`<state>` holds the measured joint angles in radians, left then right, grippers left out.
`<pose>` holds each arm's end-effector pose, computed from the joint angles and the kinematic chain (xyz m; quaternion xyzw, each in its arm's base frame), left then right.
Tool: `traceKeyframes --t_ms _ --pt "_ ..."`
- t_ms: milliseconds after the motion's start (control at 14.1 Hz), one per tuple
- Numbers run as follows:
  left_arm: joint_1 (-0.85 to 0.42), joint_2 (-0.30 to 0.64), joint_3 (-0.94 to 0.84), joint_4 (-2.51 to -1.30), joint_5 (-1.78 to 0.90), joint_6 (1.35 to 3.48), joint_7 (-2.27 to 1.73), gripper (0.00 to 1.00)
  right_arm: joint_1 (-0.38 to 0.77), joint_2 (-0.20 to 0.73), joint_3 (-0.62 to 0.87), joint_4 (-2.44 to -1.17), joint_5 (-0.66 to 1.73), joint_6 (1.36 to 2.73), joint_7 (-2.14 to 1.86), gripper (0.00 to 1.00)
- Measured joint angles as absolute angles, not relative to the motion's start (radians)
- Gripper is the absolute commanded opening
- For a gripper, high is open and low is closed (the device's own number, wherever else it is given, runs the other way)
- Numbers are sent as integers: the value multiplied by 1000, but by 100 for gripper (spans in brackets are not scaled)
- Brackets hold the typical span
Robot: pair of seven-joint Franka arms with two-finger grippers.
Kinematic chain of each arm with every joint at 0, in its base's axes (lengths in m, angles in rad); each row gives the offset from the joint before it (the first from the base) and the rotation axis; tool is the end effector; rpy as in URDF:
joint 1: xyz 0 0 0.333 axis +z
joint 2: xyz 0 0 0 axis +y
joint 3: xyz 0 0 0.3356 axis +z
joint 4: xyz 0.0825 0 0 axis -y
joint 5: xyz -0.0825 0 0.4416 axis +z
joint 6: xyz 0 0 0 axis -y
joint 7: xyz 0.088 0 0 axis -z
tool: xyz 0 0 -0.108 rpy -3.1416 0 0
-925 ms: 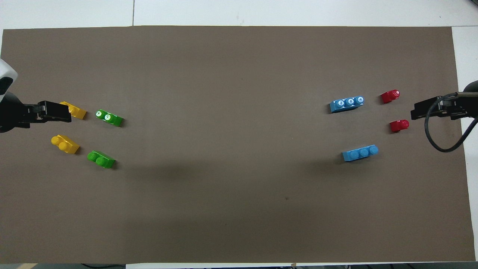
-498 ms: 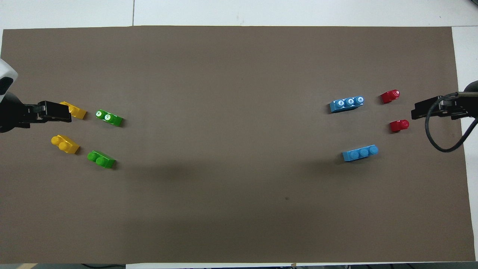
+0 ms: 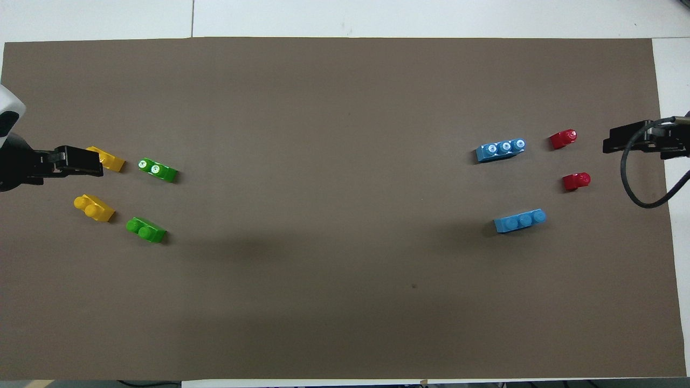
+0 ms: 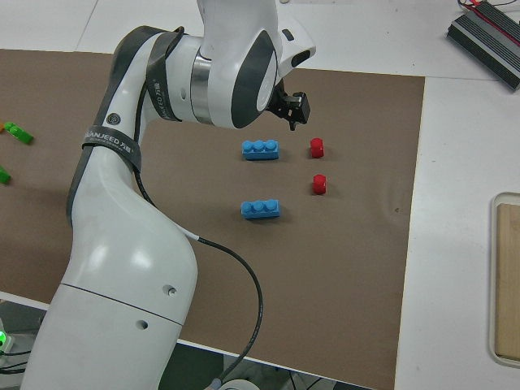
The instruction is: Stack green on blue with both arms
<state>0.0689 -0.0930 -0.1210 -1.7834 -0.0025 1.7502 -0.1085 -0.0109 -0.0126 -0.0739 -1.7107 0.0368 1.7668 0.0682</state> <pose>0.5928 -0.0338 0.6011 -0.9991 -0.0285 -0.0298 0.0020 0.6200 -0.0497 0.5937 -0.9961 0.0793 -0.0345 0.0183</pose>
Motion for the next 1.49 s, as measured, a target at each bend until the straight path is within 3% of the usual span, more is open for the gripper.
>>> traceKeyframes --t_ms 285,640,1280,1494 --pt "70 -93 -116 -1787 -2 1745 -109 100 -9 9 -70 -1712 37 1783 309 100" --pt "71 -98 -114 -1800 -2 1742 -196 100 -22 101 -71 -1687 139 1808 598 100" --pt "71 -114 -115 -1977 -2 1929 -743 100 -64 332 -73 -1594 335 1868 1009 100" --pt "71 -69 -114 -2016 -3 2011 -851 100 -64 387 -71 -1587 337 1873 1032 100"
